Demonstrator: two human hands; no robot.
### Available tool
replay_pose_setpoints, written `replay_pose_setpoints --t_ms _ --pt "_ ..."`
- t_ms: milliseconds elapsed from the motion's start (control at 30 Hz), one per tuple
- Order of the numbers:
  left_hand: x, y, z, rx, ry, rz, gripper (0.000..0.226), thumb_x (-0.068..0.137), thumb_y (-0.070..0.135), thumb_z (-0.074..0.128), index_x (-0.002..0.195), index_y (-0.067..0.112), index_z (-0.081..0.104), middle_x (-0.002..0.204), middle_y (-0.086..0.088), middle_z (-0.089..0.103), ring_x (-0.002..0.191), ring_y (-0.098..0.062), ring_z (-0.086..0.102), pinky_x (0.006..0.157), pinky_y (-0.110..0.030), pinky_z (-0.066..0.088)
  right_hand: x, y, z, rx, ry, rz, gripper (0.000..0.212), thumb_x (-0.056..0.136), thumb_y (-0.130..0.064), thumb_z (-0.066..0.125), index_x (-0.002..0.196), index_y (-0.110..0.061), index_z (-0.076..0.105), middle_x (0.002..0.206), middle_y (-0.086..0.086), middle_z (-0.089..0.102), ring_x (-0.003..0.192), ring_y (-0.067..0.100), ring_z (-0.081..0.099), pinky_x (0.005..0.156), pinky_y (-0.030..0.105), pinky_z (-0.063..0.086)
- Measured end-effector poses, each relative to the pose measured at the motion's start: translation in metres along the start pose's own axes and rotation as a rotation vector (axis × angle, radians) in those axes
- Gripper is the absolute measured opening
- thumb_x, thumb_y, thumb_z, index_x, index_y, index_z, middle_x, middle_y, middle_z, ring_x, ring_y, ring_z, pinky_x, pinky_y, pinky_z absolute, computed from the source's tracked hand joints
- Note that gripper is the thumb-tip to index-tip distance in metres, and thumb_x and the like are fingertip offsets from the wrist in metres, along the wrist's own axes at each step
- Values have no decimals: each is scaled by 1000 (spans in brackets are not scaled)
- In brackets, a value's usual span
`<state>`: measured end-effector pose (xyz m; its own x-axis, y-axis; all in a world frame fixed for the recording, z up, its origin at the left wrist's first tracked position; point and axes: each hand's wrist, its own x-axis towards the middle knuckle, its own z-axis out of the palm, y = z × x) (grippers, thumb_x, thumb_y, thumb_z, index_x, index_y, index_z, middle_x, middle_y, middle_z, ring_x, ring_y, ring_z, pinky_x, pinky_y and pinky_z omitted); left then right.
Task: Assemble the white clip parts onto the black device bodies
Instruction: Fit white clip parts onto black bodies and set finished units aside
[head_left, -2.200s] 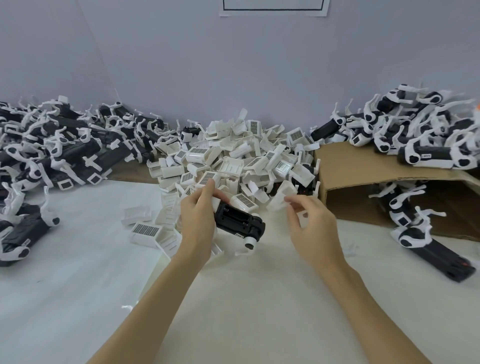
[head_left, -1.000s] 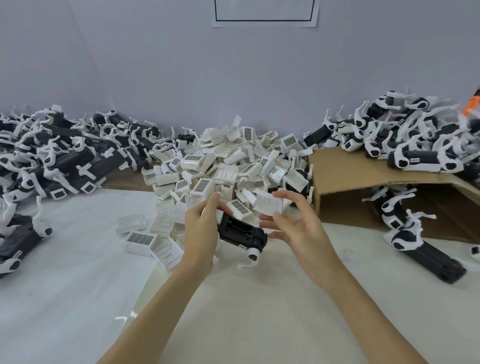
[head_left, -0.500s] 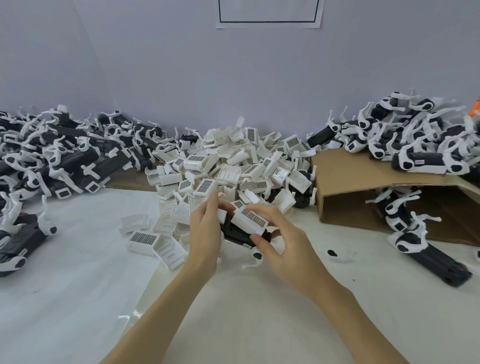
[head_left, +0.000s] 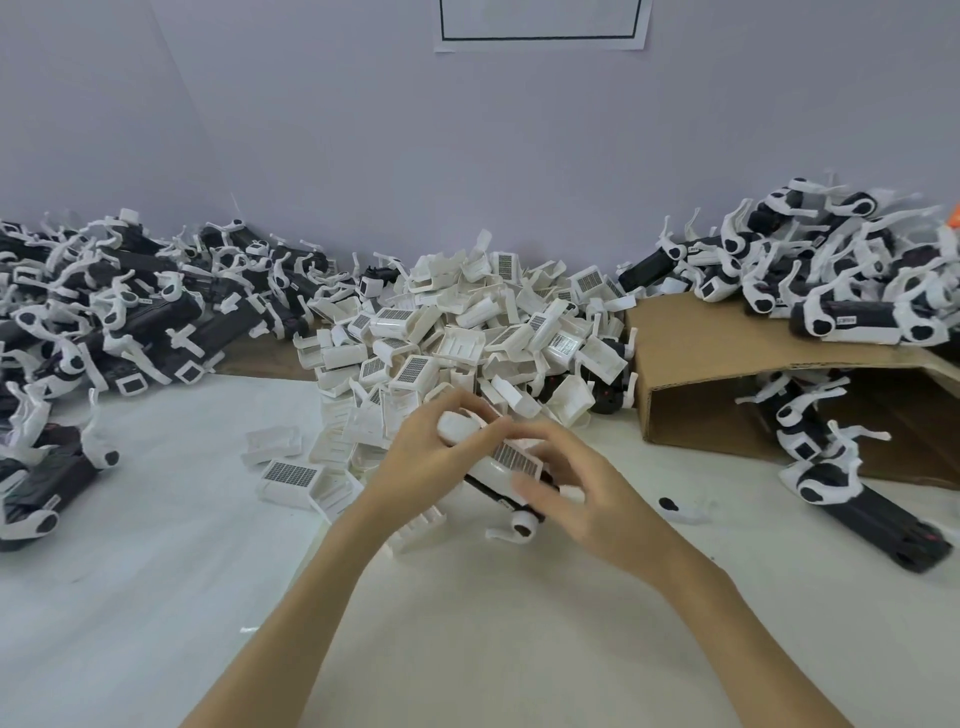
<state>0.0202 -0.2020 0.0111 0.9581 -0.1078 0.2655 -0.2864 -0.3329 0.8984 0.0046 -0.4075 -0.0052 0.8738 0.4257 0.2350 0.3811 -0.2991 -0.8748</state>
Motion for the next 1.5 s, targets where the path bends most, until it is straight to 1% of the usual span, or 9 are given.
replay_pose_setpoints --t_ms 100,200,367,500,833,1000,1100,1267,1500 --pt "-4 0 -5 -21 -116 115 7 97 29 77 98 22 76 97 13 72 95 -6 66 83 -16 47 -1 -4 -9 190 -130 145 27 105 -45 55 119 -27 71 113 4 73 106 20 66 98 38 47" --pt "-5 -1 -1 -3 -143 247 13 96 27 79 108 24 74 109 7 74 112 -18 68 92 -19 50 -3 1 -15 91 -230 143 23 103 -45 62 104 -26 75 94 5 72 86 12 64 81 28 45" --pt "2 -11 -2 279 -10 406 63 89 47 81 143 28 56 143 11 53 143 -20 47 117 -25 34 3 8 -8 -357 296 -133 38 90 -45 78 124 -29 73 110 -15 71 110 9 63 96 28 49" --pt "1 -17 0 385 -48 348 64 90 61 72 147 46 48 138 29 54 136 4 44 115 -20 33 6 15 -6 -593 373 -306 41 90 -37 79 121 -11 72 110 -6 68 108 22 59 92 44 51" --pt "0 -14 4 261 -44 449 35 95 30 81 129 28 71 126 18 72 126 -17 63 108 -52 45 4 11 -10 -549 372 -285 37 91 -36 77 120 -13 71 109 -9 68 106 16 58 90 31 48" --pt "-1 -12 3 248 -45 399 36 94 32 81 128 27 71 124 15 73 125 -17 64 108 -49 46 4 9 -11 -479 325 -245 44 91 -47 72 124 -19 72 108 -11 69 107 14 59 90 30 48" --pt "-1 -12 6 173 -23 280 40 94 42 79 132 38 67 120 16 73 120 -15 66 106 -42 50 1 11 -11 -373 235 -112 38 89 -47 78 124 -34 69 107 -21 68 109 4 60 91 17 46" --pt "0 -14 9 -75 -43 16 48 90 69 65 133 50 59 110 9 74 98 -10 72 89 -28 53 5 5 -8 104 230 86 34 86 -51 77 115 -34 71 85 -11 71 74 4 68 68 15 51" --pt "-3 -13 16 -187 -67 24 30 101 34 73 130 32 67 119 5 74 107 -9 69 90 -24 53 4 8 -12 139 196 119 32 88 -40 81 117 -36 69 76 -13 64 70 7 70 67 19 55"
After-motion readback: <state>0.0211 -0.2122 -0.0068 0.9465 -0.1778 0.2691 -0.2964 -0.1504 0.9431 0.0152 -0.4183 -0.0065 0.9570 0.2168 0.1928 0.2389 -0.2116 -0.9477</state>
